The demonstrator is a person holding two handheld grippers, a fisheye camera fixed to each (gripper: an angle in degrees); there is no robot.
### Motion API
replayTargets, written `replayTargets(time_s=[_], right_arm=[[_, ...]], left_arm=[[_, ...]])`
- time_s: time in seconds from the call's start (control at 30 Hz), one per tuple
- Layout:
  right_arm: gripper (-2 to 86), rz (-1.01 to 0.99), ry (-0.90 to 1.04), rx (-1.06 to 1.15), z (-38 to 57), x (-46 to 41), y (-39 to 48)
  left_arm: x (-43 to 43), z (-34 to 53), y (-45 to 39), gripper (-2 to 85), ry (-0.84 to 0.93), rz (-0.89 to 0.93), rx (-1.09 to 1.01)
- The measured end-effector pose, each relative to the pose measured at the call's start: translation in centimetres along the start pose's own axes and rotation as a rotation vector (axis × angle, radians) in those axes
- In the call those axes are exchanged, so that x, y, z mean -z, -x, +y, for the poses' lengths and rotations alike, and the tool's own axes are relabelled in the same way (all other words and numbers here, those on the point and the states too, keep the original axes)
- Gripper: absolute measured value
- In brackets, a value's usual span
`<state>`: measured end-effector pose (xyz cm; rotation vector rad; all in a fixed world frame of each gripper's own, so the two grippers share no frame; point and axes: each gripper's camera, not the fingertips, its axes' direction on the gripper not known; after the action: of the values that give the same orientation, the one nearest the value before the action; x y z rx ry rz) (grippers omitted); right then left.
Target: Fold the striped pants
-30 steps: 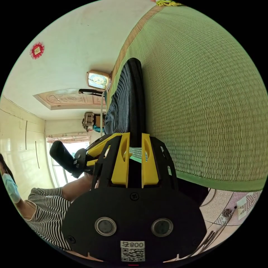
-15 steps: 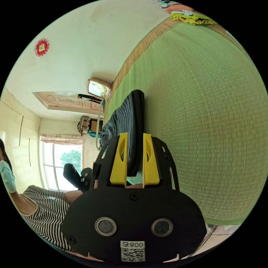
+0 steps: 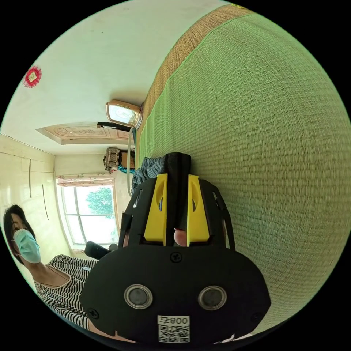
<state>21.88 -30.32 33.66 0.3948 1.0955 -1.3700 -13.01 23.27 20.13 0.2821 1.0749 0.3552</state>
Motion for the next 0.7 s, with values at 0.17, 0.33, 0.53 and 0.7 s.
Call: replayTargets(time_s=[0.17, 0.33, 0.53, 0.7], right_arm=[[11.7, -0.053, -0.014, -0.017, 0.6, 0.5, 0.6], [9.1, -0.048, -0.006, -0.068, 0.6, 0.3, 0.3], [6.5, -0.053, -0.025, -0.079, 2.1, 1.5, 2.4], [5.7, -0.06, -0.1, -0.03, 4.5, 2.9, 7.9]], left_arm=[[4.1, -0.1, 0.1, 4.7, -0.029, 0.021, 0.003], [8.7, -0.6, 0.2, 4.5, -0.05, 0.029, 0.001], [16.3, -0.4, 1.3, 3.8, -0.111, 0.091, 0.047], [24.9, 0.8, 2.9, 3.1, -0.216, 0.156, 0.089]])
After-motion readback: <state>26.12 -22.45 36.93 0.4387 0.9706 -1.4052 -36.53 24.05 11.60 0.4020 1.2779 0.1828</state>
